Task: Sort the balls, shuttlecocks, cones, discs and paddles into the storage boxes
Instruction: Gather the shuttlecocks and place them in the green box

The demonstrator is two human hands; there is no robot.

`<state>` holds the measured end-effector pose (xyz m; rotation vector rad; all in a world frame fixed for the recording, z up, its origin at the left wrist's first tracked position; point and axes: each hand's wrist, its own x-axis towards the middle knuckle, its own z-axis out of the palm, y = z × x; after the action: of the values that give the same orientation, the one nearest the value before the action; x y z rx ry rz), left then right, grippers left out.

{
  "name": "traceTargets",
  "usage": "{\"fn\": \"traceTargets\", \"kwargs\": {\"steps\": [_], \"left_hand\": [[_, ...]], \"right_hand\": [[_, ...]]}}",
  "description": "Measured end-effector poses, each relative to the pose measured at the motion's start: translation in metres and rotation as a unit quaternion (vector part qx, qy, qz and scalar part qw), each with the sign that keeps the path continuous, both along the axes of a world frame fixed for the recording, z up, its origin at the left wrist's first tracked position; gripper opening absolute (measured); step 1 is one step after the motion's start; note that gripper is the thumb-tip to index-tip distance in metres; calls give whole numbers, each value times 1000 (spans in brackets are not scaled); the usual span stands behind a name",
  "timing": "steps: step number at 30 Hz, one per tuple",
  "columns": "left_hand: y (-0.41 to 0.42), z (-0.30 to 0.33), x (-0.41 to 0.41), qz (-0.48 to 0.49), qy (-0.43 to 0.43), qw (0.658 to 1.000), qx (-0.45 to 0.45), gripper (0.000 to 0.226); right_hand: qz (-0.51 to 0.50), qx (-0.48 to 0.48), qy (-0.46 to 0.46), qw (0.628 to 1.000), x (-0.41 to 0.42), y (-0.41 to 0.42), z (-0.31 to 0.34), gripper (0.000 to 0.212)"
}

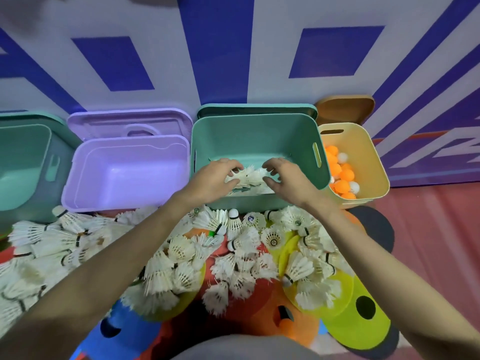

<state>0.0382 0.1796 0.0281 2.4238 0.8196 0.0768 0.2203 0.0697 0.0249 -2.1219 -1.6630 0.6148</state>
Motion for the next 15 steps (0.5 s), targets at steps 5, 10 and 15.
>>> {"fn": "traceTargets", "kwargs": {"steps": [5,10,15], "left_hand": [[-53,8,-30,-12,-98,995,-14,25],[-100,-18,-48,-24,-9,999,-20,37],[-124,-50,-39,26,97,995,-17,70]], "right_hand": [[-40,125,36,991,-21,-71,15,19],[-68,101,20,992,-27,-129,-9,16],[-86,-15,-3,996,-30,-173,-41,24]]}}
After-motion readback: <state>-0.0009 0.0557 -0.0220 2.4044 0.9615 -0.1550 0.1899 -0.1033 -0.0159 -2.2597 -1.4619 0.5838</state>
